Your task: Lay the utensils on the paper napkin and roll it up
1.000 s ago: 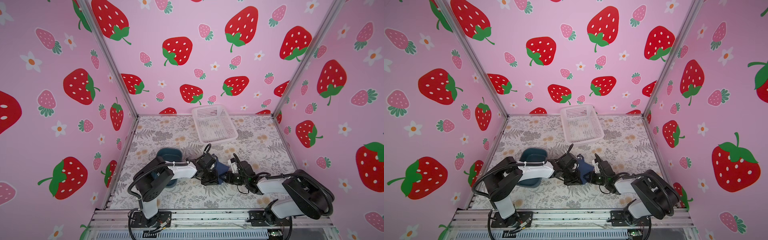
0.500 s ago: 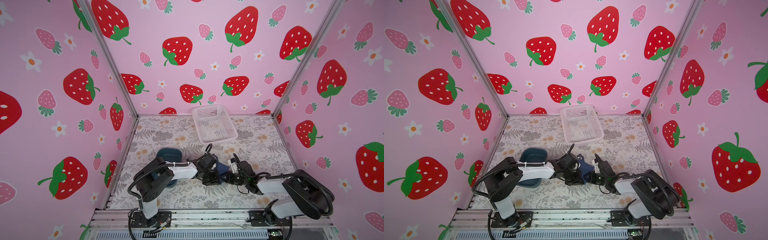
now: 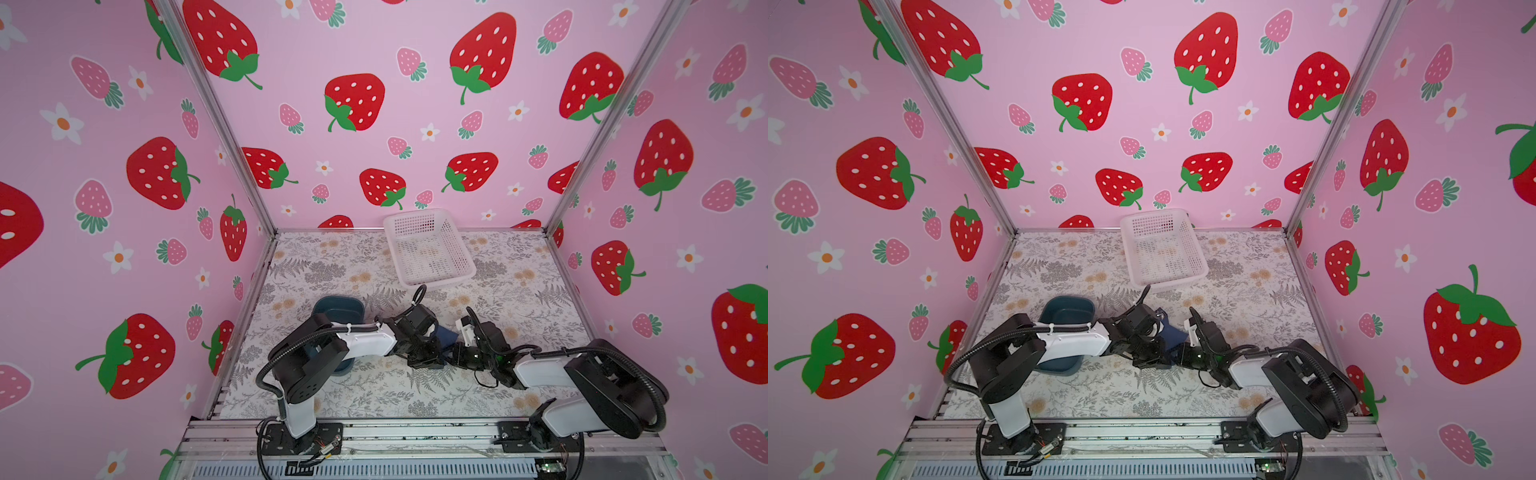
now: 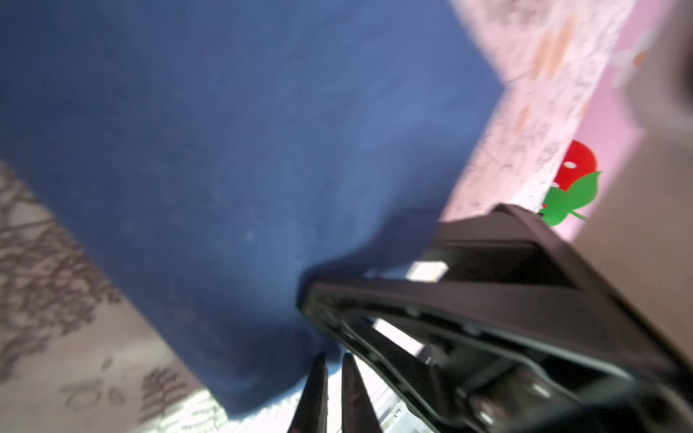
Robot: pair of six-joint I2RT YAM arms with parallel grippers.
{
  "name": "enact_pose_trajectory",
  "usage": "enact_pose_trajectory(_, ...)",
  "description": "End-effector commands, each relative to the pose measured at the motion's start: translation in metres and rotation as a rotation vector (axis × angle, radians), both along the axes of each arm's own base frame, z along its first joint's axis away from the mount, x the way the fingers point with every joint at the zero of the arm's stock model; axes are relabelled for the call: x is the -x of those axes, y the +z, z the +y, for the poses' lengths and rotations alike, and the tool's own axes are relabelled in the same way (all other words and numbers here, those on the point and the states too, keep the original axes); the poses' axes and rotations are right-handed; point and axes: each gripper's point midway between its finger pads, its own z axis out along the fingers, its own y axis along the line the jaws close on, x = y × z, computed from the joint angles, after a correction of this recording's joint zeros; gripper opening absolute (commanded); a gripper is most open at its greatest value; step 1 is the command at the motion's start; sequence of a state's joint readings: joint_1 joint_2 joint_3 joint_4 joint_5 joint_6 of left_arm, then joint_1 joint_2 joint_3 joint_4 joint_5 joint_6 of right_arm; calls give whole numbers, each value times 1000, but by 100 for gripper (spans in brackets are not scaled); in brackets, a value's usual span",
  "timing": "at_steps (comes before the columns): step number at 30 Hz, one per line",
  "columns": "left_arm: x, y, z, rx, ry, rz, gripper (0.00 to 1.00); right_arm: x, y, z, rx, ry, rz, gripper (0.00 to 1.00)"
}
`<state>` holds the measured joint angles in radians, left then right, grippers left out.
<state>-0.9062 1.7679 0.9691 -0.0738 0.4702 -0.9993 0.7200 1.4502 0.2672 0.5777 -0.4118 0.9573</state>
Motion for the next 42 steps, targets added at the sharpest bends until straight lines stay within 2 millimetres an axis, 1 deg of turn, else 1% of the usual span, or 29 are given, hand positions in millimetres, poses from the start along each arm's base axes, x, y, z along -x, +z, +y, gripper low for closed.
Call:
enact_pose_trajectory(1,-11,29,10,19,44,-119,13,13,-23,-14,74,-17,66,20)
enact_pose_trajectory(4,-23,40,26,19,113,-158,13,13,-21,-14,66,-13,66,20)
enact_pose_trajectory(6,-32,42,36,20,157,-155,14,14,-21,-13,62,-13,68,20)
enact_pose_trajectory(8,-42,43,40,38,187,-137,15,14,-20,-13,55,-11,68,20)
enact_pose_trajectory(12,-57,40,34,54,200,-106,15,14,-19,-12,48,-11,68,20)
enact_pose_trajectory(18,-71,30,17,39,191,-80,15,13,-15,-9,30,-7,65,20)
enact_pose_trajectory(20,-76,29,10,46,185,-79,15,13,-15,-9,28,-7,65,20)
enact_pose_trajectory(23,-81,24,8,33,188,-76,15,13,-15,-9,28,-7,65,20)
enact_pose_trajectory(32,-88,0,4,-3,195,-37,12,13,-15,-6,28,3,67,20)
enact_pose_trajectory(35,-89,-3,1,6,193,-31,12,12,-15,-5,27,5,67,21)
enact_pose_trajectory(42,-88,-6,3,-4,191,-24,11,9,-10,-5,20,-2,51,22)
